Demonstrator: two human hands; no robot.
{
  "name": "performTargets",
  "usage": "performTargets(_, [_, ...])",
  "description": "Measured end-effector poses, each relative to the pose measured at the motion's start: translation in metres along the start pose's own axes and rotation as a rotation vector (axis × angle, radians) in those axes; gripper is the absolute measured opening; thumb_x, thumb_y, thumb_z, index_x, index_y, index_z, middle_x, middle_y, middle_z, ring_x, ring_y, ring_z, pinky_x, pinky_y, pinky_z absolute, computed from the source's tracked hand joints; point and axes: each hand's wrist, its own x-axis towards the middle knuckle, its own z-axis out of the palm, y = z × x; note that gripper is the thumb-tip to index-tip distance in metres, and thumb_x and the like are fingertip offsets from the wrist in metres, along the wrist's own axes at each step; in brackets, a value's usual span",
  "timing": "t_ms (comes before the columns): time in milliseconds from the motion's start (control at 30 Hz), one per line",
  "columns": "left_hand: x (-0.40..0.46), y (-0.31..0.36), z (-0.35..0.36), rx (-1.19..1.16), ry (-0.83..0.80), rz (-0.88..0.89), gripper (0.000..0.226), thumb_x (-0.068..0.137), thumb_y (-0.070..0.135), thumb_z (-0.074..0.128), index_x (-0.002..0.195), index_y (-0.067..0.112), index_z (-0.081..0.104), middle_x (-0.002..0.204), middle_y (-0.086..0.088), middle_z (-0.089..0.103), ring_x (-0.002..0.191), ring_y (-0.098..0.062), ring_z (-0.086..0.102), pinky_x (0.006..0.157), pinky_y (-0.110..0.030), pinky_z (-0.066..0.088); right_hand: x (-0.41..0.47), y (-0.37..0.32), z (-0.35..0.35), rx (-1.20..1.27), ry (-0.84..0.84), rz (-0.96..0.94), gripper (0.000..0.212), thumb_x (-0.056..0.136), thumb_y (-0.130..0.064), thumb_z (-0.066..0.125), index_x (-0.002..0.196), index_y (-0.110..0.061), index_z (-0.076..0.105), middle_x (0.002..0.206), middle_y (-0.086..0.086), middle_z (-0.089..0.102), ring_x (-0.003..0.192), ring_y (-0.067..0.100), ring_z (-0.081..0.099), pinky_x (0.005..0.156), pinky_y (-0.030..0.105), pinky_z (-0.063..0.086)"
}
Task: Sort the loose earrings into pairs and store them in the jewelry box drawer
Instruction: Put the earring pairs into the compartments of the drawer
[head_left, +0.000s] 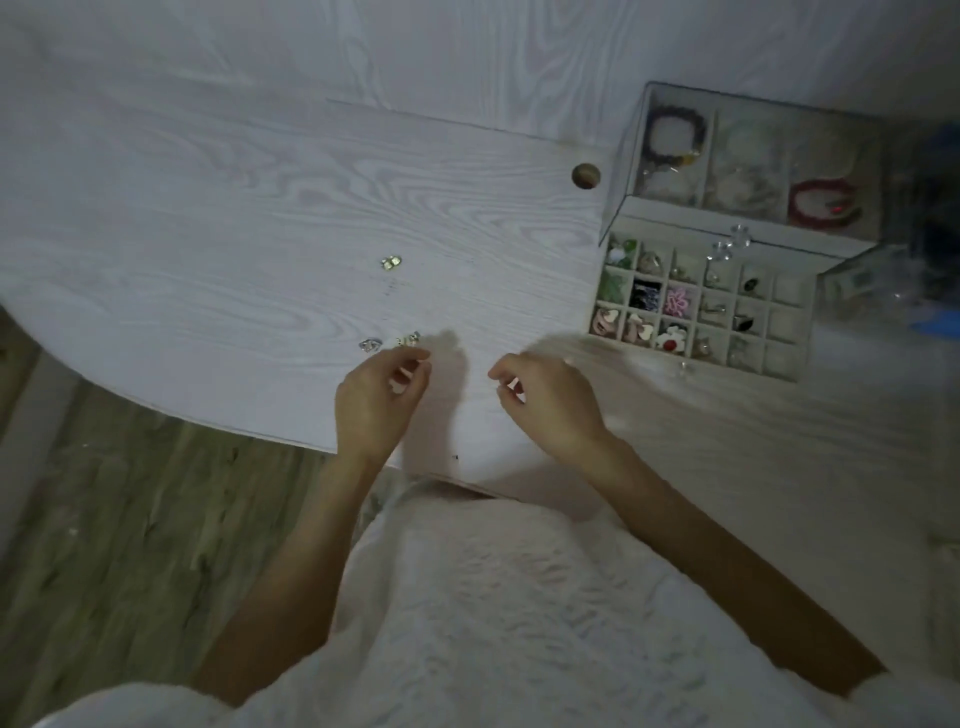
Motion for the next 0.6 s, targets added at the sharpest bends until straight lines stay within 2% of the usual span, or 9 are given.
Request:
performTargets(67, [-0.002, -0.025, -0.016, -0.043, 0.071, -0.138, 0.014, 0.085, 0.020, 0.065, 0.098, 0.019, 0.069, 0.088, 0.000, 0.070, 0.071, -0.009, 0.060, 0.070, -0.028, 0.052, 0.022, -0.016, 0.019, -0.010, -0.059, -0.051, 0.021, 0.090, -0.016, 0.056, 0.110, -0.018, 0.063, 0.108, 0.001, 0.064, 0.095, 0.020, 0.060, 0.077, 0.034, 0.050])
performTargets(133, [0.002, -0.043, -0.026, -0.056, 0.099, -0.200, 0.021, 0.085, 0.016, 0.064, 0.105, 0.017, 0.067, 0.095, -0.002, 0.069, 0.075, -0.010, 0.060, 0.073, -0.026, 0.051, 0.042, -0.028, 0.035, -0.017, -0.062, -0.068, 0.025, 0.089, -0.017, 0.058, 0.113, -0.017, 0.060, 0.112, 0.003, 0.059, 0.096, 0.022, 0.060, 0.077, 0.035, 0.051])
performTargets(233, [0.018, -0.058, -0.029, -0.037, 0.040, -0.217, 0.031, 0.082, 0.014, 0.066, 0.113, 0.015, 0.062, 0.105, -0.005, 0.065, 0.083, -0.015, 0.061, 0.077, -0.027, 0.051, 0.066, -0.042, 0.053, -0.030, -0.009, -0.014, 0.038, 0.085, -0.022, 0.065, 0.121, -0.016, 0.054, 0.120, 0.004, 0.052, 0.102, 0.023, 0.056, 0.078, 0.034, 0.049])
performTargets(333, [0.034, -0.064, -0.025, -0.005, -0.048, -0.176, 0.036, 0.081, 0.020, 0.069, 0.115, 0.016, 0.061, 0.107, -0.006, 0.061, 0.086, -0.016, 0.059, 0.079, -0.028, 0.049, 0.082, -0.054, 0.066, -0.082, -0.005, 0.016, 0.048, 0.081, -0.027, 0.069, 0.123, -0.016, 0.050, 0.124, 0.006, 0.047, 0.108, 0.025, 0.051, 0.079, 0.035, 0.048])
performTargets(467, [0.043, -0.066, -0.017, 0.075, -0.079, -0.101, 0.035, 0.078, 0.024, 0.070, 0.112, 0.018, 0.062, 0.108, -0.008, 0.061, 0.098, -0.025, 0.056, 0.083, -0.033, 0.045, 0.086, -0.057, 0.075, -0.080, 0.017, -0.032, 0.040, 0.081, -0.023, 0.070, 0.118, -0.017, 0.056, 0.118, 0.006, 0.049, 0.107, 0.023, 0.047, 0.075, 0.034, 0.050])
performTargets(600, [0.049, -0.062, -0.016, 0.046, -0.079, -0.039, 0.020, 0.080, 0.016, 0.068, 0.100, 0.017, 0.069, 0.098, -0.007, 0.065, 0.085, -0.022, 0.062, 0.076, -0.028, 0.047, 0.085, -0.049, 0.080, -0.040, 0.019, -0.139, 0.021, 0.085, -0.007, 0.063, 0.105, -0.008, 0.068, 0.108, 0.010, 0.057, 0.102, 0.025, 0.050, 0.076, 0.038, 0.052])
